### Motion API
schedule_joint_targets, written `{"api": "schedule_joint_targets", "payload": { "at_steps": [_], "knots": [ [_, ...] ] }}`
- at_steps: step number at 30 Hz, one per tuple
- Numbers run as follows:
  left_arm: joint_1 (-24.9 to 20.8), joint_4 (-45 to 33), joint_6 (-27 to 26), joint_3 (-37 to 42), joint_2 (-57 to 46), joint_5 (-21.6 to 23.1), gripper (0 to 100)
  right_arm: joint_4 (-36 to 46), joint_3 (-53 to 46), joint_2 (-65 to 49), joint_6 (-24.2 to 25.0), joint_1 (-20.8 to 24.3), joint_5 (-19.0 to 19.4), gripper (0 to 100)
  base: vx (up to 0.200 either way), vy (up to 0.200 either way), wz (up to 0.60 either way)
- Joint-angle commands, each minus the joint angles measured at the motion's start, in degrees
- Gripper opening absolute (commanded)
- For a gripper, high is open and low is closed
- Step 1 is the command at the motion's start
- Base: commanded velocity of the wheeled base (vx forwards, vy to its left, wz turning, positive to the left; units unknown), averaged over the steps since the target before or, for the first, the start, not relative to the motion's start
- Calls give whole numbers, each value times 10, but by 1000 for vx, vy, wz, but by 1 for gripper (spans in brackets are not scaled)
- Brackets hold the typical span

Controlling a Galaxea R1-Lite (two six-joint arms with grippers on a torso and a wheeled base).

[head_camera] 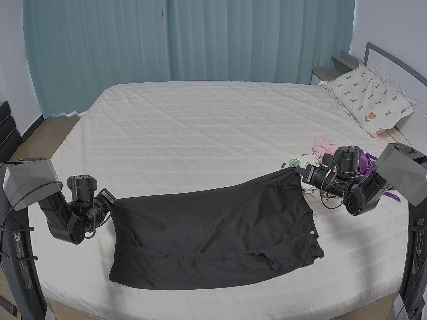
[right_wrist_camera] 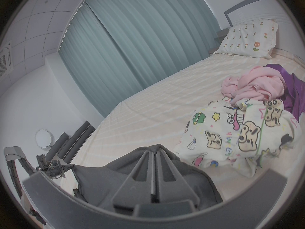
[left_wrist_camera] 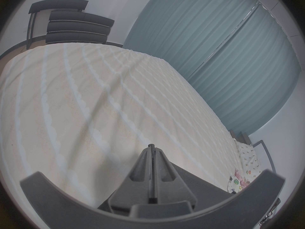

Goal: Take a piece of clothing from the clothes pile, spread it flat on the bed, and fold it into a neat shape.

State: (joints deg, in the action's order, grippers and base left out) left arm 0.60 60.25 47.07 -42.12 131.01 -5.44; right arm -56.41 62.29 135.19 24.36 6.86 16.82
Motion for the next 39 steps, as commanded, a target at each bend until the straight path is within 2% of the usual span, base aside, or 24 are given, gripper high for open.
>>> {"api": "schedule_joint_targets", "payload": {
  "at_steps": [1,7,16,21,26,36,37,39],
  "knots": [
    [-2,0,-10,39,-37,3,0,-15,-62,-50,-3,-8,22,0,0,0,0],
    [-6,0,-32,89,-52,4,0,-20,-121,-80,-8,-16,49,0,0,0,0],
    [-18,0,-40,165,-49,33,0,-34,-235,-84,-62,-44,107,0,0,0,0],
    [-34,0,-41,187,-37,36,0,-35,-257,-67,-70,-45,110,0,0,0,0],
    [-41,0,-66,193,-3,37,0,-30,-260,-46,-76,-41,109,0,0,0,0],
    [-49,1,-78,216,4,38,0,-28,-267,-7,-115,-46,107,0,0,0,0],
    [-49,1,-82,216,4,39,100,-28,-268,-4,-118,-46,107,100,0,0,0],
    [-49,1,-83,220,2,39,100,-28,-274,-2,-121,-46,106,100,0,0,0]
  ]
}}
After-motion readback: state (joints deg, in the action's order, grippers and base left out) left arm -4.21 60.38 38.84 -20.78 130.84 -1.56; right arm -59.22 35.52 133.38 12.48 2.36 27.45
